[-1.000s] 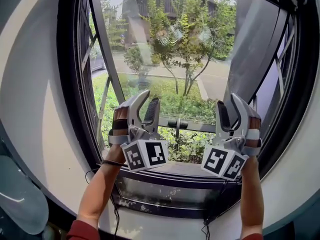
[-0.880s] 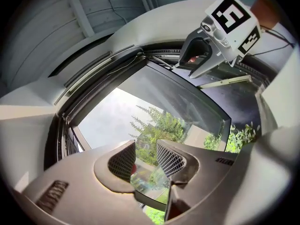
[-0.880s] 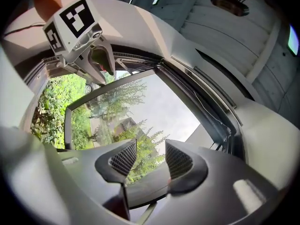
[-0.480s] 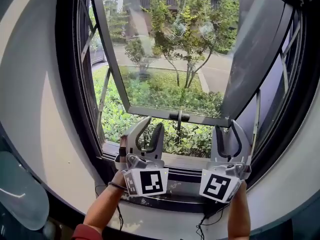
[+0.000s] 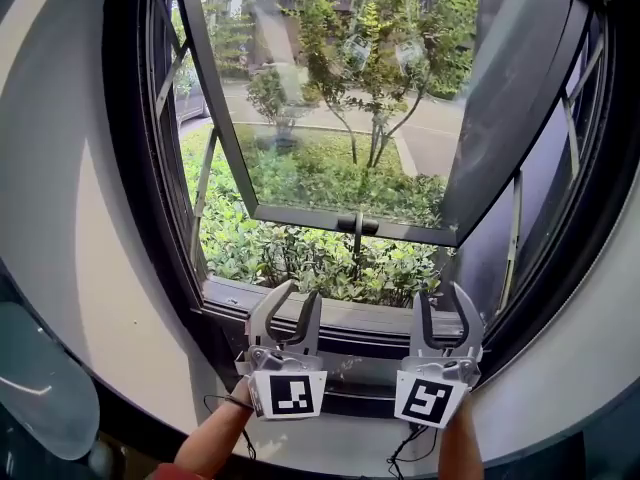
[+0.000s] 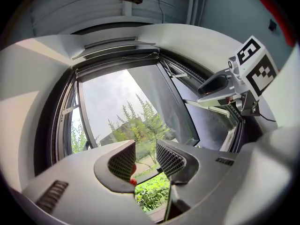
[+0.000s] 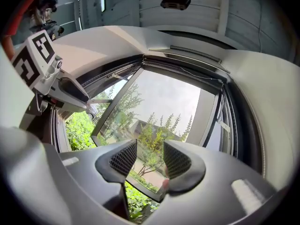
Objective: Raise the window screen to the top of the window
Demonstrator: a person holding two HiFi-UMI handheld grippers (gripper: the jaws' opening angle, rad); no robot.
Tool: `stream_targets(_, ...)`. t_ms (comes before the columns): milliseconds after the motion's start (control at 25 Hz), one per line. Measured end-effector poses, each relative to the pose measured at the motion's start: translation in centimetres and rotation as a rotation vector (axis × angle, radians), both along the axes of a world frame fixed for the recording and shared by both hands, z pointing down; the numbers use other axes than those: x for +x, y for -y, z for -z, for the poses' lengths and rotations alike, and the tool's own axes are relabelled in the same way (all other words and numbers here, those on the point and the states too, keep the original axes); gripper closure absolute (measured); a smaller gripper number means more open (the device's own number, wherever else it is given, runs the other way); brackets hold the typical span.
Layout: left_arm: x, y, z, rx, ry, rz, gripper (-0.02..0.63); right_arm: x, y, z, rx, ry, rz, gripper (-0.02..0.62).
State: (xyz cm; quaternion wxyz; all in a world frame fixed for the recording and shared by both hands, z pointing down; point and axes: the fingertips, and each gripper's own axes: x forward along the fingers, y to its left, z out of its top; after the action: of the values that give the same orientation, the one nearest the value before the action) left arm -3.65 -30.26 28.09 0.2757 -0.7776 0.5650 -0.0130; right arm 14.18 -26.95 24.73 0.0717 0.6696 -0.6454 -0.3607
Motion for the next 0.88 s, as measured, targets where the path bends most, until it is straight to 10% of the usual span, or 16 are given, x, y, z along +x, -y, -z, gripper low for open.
stream_targets(480,-1.3,-1.8,-6.0,-0.146,-0.185,-0.049,0.483,-0.2,-2.0,-6.7,-0.087,0.188,0.115,0.408)
stream_targets(880,-1.4,-3.8,-11.1,-0.198,-0.190,-0.020,0.483,-0.7,-3.3,-11.9,-0.183,0.281,0.156,0.408)
